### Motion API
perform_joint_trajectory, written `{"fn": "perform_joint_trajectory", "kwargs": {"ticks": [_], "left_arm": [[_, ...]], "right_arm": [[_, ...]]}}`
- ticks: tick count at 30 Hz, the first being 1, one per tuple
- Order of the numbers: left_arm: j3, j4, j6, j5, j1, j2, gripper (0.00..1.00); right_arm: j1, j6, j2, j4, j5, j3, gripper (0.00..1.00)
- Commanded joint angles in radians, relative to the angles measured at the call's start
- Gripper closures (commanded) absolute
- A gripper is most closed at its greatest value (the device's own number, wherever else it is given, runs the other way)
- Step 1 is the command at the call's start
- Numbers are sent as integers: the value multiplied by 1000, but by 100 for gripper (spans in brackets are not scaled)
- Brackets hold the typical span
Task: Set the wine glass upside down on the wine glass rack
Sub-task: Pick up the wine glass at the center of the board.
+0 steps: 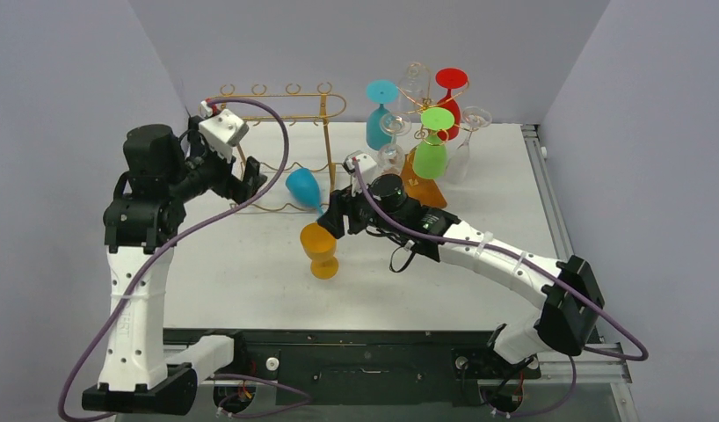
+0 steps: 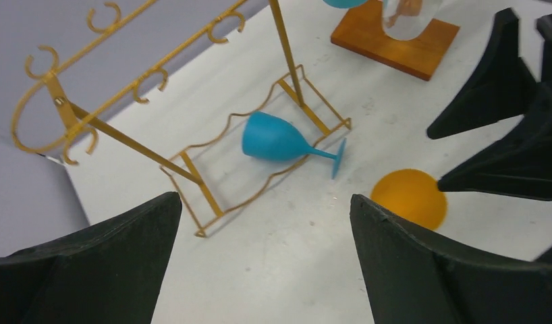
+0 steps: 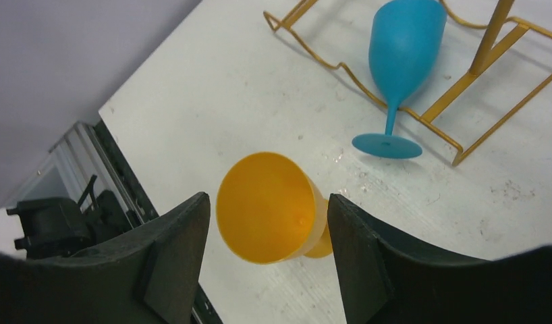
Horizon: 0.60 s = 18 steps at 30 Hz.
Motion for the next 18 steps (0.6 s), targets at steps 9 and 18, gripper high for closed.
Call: {"fn": "perform_joint_trajectory", "kwargs": {"ticks": [9, 18], "left_arm": [[-263, -70, -360, 53, 30, -170, 13], [-285, -98, -352, 10, 57, -174, 17]], "right_arm": [[7, -123, 144, -383, -58, 164, 44], [4, -108, 254, -396, -91, 247, 57]]}}
